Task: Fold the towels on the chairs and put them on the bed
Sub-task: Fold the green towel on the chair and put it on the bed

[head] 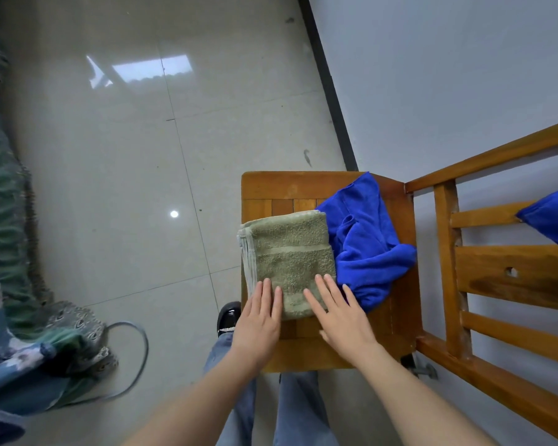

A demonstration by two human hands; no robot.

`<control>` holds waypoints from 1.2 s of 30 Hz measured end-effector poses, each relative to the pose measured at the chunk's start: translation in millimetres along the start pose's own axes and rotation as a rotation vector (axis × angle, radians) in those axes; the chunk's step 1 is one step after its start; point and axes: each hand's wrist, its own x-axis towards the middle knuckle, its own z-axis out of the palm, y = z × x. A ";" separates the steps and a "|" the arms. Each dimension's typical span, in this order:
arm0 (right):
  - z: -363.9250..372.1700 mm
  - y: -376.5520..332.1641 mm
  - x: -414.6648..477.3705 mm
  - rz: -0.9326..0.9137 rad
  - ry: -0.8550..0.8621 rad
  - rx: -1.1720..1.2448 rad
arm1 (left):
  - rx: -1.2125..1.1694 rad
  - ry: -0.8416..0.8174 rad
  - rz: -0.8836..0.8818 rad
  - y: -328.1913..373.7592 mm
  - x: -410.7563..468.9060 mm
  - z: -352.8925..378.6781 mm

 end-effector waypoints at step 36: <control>-287.2 34.3 -94.0 -0.022 0.394 -0.099 | 0.025 0.375 0.122 5.4 -58.2 -305.0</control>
